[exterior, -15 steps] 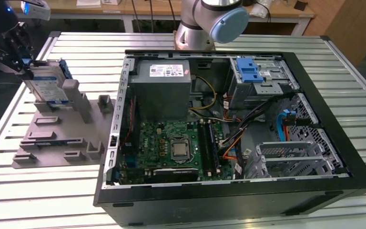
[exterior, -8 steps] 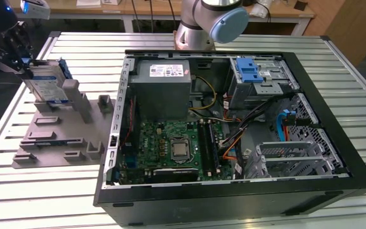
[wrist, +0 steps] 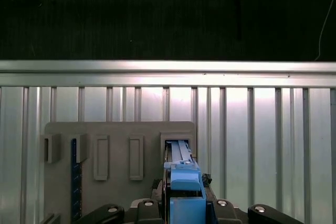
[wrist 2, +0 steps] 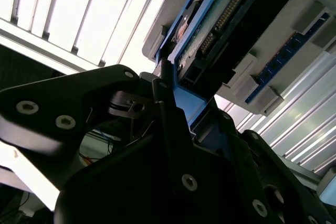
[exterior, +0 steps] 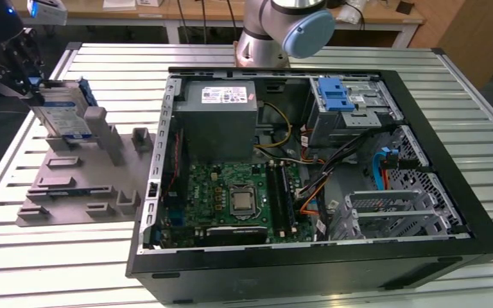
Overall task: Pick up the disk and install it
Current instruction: 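Pick up the disk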
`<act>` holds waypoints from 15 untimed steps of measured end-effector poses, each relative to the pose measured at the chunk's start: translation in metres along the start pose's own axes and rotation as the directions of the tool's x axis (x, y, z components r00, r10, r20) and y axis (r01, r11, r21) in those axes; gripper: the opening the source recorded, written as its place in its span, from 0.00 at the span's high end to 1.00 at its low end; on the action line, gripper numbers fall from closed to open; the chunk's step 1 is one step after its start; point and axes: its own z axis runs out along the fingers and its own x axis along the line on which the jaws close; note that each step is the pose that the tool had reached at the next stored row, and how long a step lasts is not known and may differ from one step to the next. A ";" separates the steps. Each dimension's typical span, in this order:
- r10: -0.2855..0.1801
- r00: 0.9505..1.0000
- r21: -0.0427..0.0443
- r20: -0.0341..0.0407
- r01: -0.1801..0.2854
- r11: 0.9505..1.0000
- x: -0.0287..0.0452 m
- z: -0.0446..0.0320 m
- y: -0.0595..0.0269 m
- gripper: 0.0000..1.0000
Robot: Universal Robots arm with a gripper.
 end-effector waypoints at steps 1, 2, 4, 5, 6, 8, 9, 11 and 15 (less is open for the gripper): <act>0.000 1.000 0.000 0.000 0.000 1.000 0.0000 -0.0002 0.0000 0.64; 0.000 1.000 0.000 0.000 0.000 1.000 0.0000 -0.0004 0.0000 0.64; 0.000 1.000 0.000 0.000 0.000 1.000 0.0000 -0.0009 0.0000 0.64; 0.000 1.000 0.000 0.000 0.000 1.000 0.0000 -0.0012 0.0000 0.64; 0.000 1.000 0.000 0.000 0.000 1.000 0.0000 -0.0015 0.0000 0.64; 0.000 1.000 0.000 0.000 0.000 1.000 0.0000 -0.0022 0.0000 0.64; 0.000 1.000 0.000 0.000 0.000 1.000 0.0000 -0.0026 0.0001 0.64; 0.000 1.000 0.000 0.000 0.000 1.000 0.0000 -0.0036 0.0001 0.64; 0.000 1.000 0.000 0.000 0.000 1.000 -0.0001 -0.0056 0.0001 0.64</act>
